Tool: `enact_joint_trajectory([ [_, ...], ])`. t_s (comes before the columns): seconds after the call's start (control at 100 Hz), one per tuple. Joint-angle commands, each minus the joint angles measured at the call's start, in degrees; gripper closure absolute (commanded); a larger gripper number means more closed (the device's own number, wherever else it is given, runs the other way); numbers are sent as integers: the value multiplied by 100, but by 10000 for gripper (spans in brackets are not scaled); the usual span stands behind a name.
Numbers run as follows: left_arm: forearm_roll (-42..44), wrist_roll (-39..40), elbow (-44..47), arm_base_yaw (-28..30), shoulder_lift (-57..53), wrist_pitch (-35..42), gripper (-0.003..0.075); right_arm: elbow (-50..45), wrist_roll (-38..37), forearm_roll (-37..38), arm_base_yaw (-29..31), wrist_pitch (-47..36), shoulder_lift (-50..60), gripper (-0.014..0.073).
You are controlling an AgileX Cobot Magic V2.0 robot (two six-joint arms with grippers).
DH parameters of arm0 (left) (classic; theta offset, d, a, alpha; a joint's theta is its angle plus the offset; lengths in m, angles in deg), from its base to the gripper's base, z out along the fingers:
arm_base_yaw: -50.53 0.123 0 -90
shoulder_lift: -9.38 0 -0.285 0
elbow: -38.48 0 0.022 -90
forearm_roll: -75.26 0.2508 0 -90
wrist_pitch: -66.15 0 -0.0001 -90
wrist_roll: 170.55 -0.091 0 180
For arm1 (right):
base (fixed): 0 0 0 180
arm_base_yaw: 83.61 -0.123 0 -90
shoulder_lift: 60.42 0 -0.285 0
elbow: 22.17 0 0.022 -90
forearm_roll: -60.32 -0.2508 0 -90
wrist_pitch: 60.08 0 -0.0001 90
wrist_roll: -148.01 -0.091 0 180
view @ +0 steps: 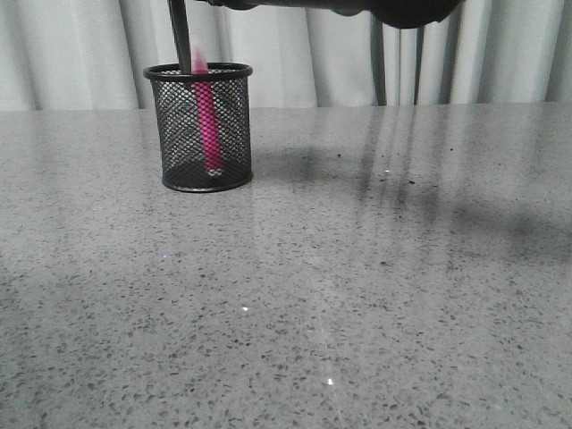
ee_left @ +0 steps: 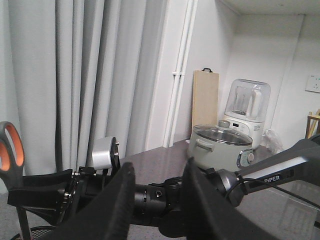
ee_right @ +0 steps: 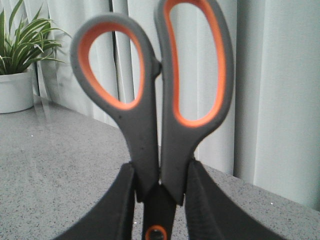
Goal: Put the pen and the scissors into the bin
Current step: 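Carry the scissors with the right gripper over the mesh cup, then lower the scissors blades-first into the cup and open the right gripper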
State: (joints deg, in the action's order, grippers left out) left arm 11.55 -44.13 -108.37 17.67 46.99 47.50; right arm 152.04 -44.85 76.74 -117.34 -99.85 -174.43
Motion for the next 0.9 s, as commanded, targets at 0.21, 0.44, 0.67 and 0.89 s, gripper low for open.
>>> enact_joint_trajectory([
  [0.21,-125,34,-143,-35,28,229,509,225,-16,-12,60,-350,304,670],
  [0.44,-125,34,-143,-35,28,284,509,225,-16,-12,60,59,304,670],
  [0.67,-125,34,-143,-35,28,284,509,225,-16,-12,60,-70,315,670],
  [0.89,-125,34,-143,-35,28,237,509,225,-16,-5,107,-321,421,670],
])
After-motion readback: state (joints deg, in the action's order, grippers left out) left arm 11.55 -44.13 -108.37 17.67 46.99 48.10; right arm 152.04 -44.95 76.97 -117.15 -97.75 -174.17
